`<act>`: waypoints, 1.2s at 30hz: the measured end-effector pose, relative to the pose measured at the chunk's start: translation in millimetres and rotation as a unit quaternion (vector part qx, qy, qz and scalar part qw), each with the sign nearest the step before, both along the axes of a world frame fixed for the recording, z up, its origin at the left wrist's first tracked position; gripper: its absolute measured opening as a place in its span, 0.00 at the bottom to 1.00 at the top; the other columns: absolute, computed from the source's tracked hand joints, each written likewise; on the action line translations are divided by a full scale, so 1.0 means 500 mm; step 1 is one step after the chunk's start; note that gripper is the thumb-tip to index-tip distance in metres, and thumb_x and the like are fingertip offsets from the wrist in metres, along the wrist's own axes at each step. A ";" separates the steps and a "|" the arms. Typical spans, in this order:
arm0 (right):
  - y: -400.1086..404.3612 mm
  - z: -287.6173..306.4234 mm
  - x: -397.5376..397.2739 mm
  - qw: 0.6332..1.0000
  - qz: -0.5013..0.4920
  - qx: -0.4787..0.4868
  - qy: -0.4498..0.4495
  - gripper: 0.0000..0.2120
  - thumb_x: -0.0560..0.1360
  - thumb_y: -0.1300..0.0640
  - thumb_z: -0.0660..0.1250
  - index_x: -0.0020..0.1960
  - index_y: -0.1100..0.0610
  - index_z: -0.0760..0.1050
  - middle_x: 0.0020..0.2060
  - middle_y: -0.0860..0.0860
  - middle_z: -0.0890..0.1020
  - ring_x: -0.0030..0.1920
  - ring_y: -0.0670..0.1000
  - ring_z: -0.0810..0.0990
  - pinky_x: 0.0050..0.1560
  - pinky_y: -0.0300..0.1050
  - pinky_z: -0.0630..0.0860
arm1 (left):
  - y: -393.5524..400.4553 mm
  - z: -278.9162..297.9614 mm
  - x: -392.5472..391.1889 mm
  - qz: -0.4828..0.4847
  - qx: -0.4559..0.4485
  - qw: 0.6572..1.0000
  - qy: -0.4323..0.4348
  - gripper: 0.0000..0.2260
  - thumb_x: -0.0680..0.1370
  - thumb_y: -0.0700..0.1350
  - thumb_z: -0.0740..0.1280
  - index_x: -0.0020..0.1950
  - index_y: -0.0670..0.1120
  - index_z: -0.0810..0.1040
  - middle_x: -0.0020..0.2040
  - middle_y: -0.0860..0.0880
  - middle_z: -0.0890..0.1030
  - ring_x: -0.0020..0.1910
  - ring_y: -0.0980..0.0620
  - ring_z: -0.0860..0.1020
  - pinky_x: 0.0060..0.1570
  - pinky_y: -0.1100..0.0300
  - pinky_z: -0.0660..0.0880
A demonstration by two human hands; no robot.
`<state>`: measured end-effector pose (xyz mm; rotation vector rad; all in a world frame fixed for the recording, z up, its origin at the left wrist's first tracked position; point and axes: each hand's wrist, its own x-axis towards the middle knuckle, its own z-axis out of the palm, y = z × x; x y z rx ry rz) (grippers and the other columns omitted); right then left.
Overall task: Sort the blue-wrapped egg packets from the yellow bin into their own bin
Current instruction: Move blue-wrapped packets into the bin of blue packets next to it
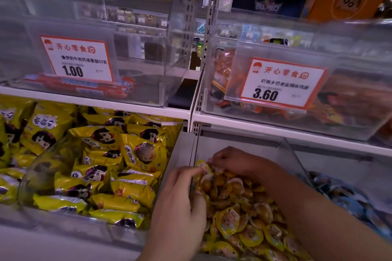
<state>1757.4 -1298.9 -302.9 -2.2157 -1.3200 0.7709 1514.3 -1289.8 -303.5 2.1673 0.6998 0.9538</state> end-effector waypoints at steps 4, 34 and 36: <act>-0.056 0.041 0.009 0.999 0.007 0.044 -0.006 0.19 0.80 0.46 0.66 0.33 0.52 0.80 0.28 0.41 0.75 0.31 0.38 0.73 0.34 0.31 0.68 | -0.021 0.008 0.011 0.019 0.060 0.997 -0.036 0.20 0.74 0.41 0.67 0.60 0.62 0.75 0.61 0.69 0.68 0.60 0.65 0.69 0.58 0.67 0.66; -0.264 -0.018 -0.140 0.958 -0.049 0.282 0.028 0.24 0.77 0.68 0.65 0.69 0.52 0.74 0.58 0.41 0.83 0.60 0.41 0.81 0.62 0.40 0.77 | -0.071 0.015 0.112 -0.022 -0.510 0.846 -0.151 0.04 0.76 0.38 0.72 0.49 0.44 0.85 0.50 0.43 0.85 0.42 0.52 0.81 0.33 0.60 0.75; -0.274 -0.009 -0.126 0.963 -0.062 0.255 -0.060 0.19 0.76 0.65 0.66 0.64 0.48 0.79 0.51 0.40 0.85 0.53 0.38 0.83 0.57 0.41 0.80 | -0.067 0.015 0.107 0.010 -0.374 0.918 -0.129 0.05 0.76 0.39 0.72 0.46 0.48 0.84 0.46 0.50 0.84 0.40 0.61 0.81 0.38 0.67 0.76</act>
